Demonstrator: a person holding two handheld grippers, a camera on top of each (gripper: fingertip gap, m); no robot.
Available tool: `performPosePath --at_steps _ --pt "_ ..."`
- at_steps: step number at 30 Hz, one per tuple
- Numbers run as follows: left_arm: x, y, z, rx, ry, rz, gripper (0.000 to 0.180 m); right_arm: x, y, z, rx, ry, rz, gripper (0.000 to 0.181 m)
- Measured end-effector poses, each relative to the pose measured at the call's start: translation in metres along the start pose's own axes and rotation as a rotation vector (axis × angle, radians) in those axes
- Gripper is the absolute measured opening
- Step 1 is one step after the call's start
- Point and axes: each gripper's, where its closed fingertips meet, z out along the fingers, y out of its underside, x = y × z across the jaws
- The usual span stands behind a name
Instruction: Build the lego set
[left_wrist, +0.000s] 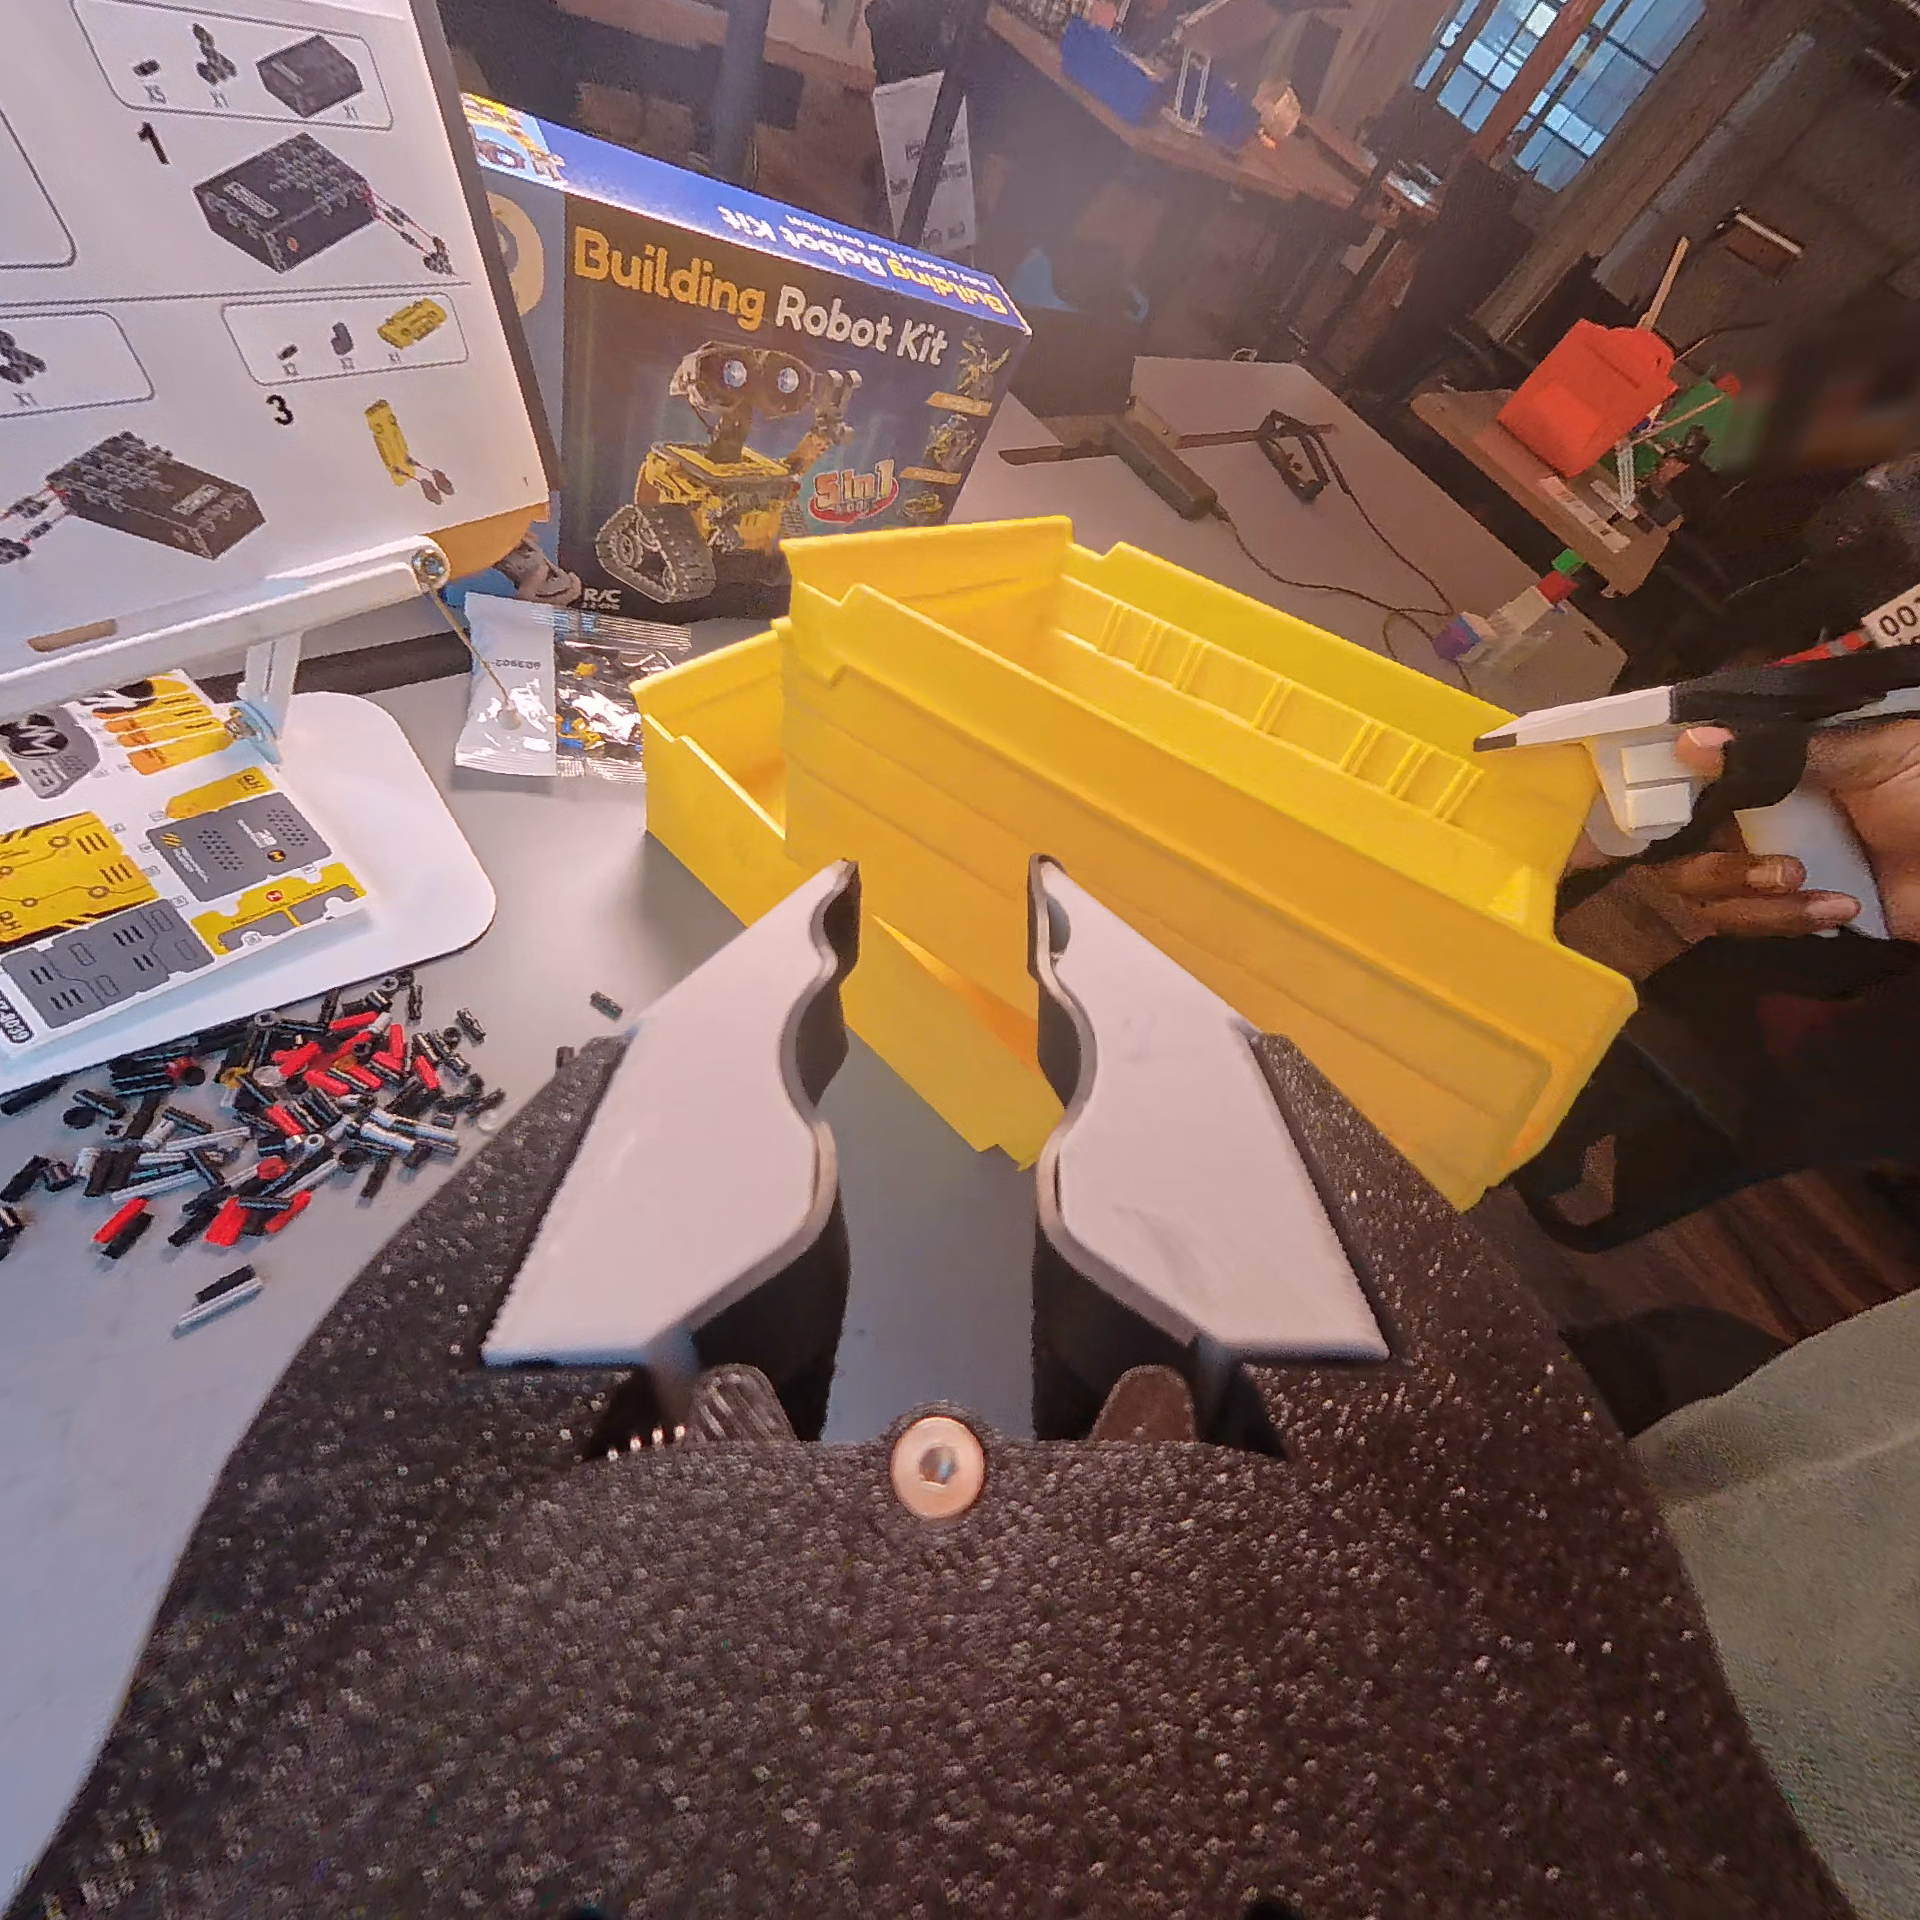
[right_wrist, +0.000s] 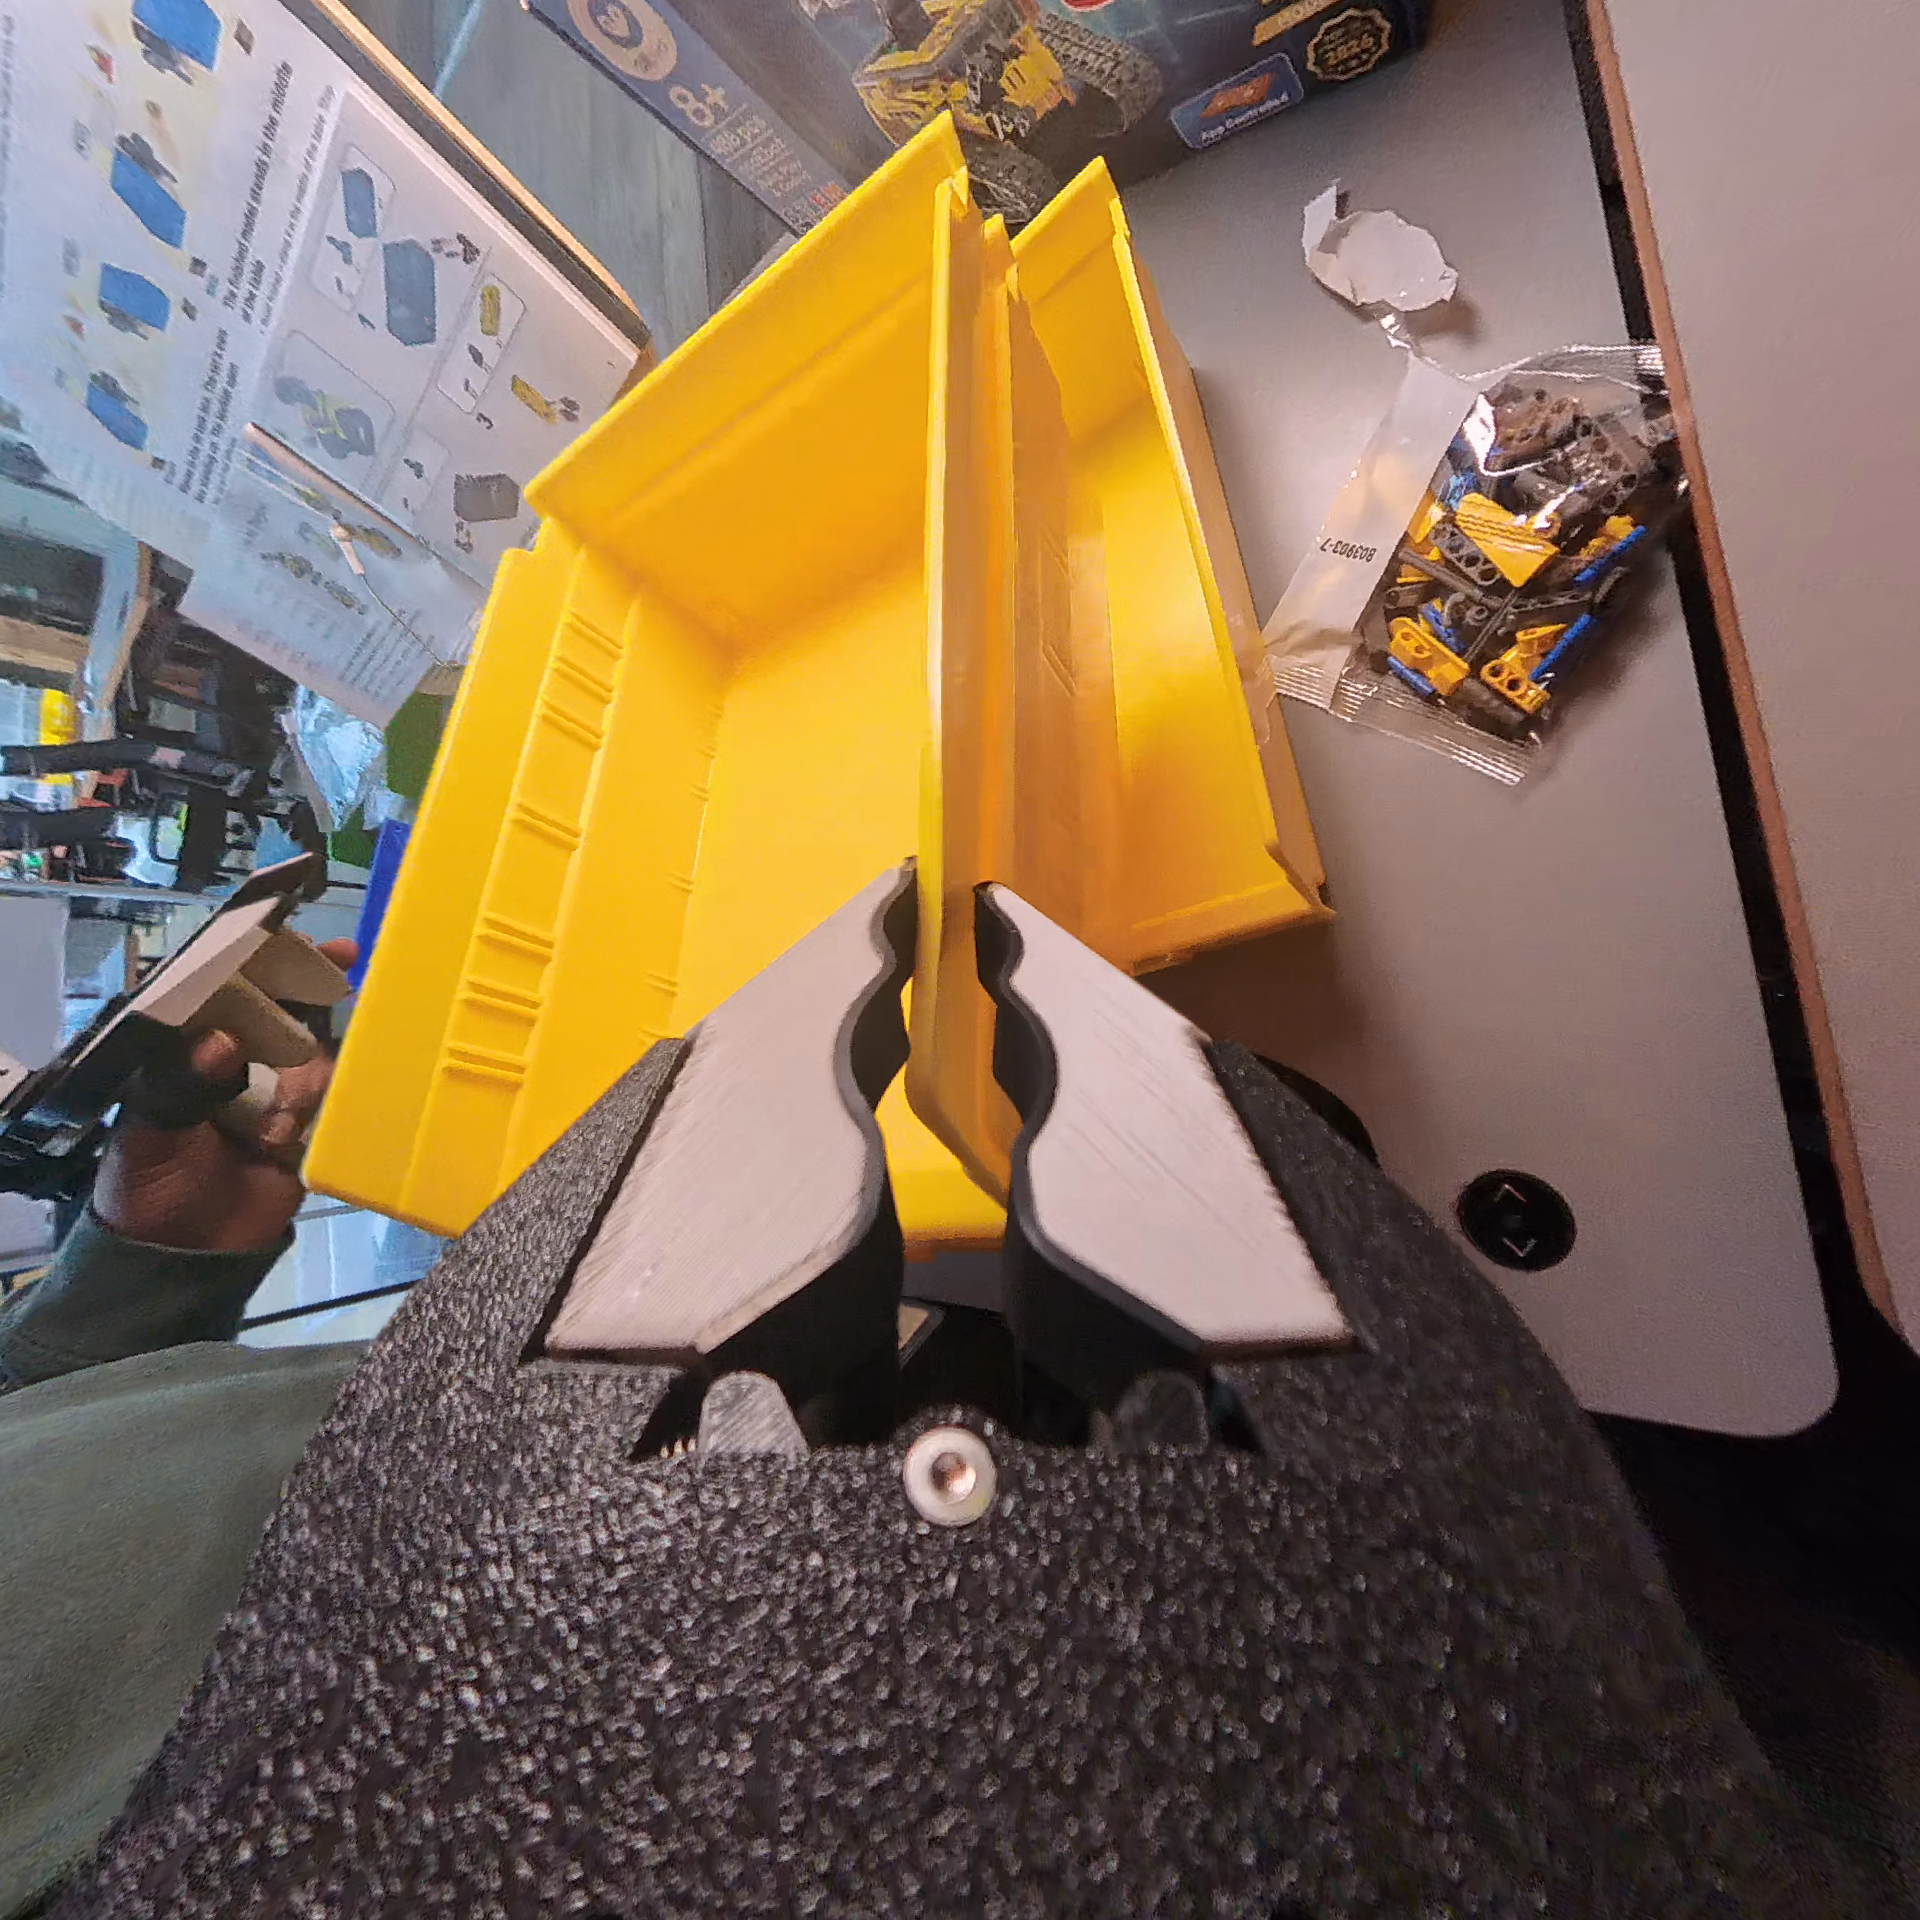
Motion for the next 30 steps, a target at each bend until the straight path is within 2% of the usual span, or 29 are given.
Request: performPosePath --at_steps 6,10,12,14,15,17,19,21,25,26,27,28,30 --pt "0.039 0.014 0.034 -0.049 0.125 -0.166 0.032 0.005 -0.002 0.003 0.029 -0.012 0.018 0.006" --pt "0.059 0.021 0.06 -0.082 0.123 -0.106 0.032 0.012 -0.012 0.04 0.093 0.018 -0.007 0.008" --pt "0.063 0.022 0.066 -0.09 0.107 -0.068 0.032 0.023 -0.015 0.051 0.09 0.145 -0.199 0.006" --pt "0.063 0.023 0.066 -0.096 0.084 -0.026 0.032 0.014 -0.03 0.044 0.122 0.201 -0.458 0.029" --pt "0.062 0.025 0.064 -0.099 0.07 -0.007 0.032 -0.001 -0.035 0.038 0.125 0.191 -0.606 0.033" --pt "0.057 0.032 0.061 -0.114 0.042 0.02 0.032 -0.034 -0.023 0.032 0.049 0.123 -0.932 0.035" --pt "0.052 0.045 0.06 -0.137 0.018 0.043 0.032 -0.053 0.01 0.039 -0.115 0.036 -1.172 0.046" --pt "0.049 0.06 0.061 -0.167 0.002 0.077 0.032 -0.055 0.038 0.057 -0.267 -0.02 -1.339 0.058" --pt "0.049 0.085 0.066 -0.215 -0.026 0.15 0.034 -0.037 0.072 0.112 -0.492 -0.102 -1.562 0.066" --pt "0.05 0.088 0.068 -0.221 -0.027 0.155 0.034 -0.026 0.082 0.125 -0.565 -0.118 -1.61 0.065" --pt "0.052 0.091 0.069 -0.225 -0.031 0.163 0.035 -0.016 0.095 0.132 -0.638 -0.163 -1.647 0.05" --pt "0.053 0.093 0.071 -0.228 -0.038 0.173 0.036 -0.013 0.106 0.134 -0.688 -0.232 -1.671 0.023" --pt "0.054 0.096 0.073 -0.23 -0.053 0.185 0.037 -0.018 0.107 0.134 -0.701 -0.268 -1.674 0.02"
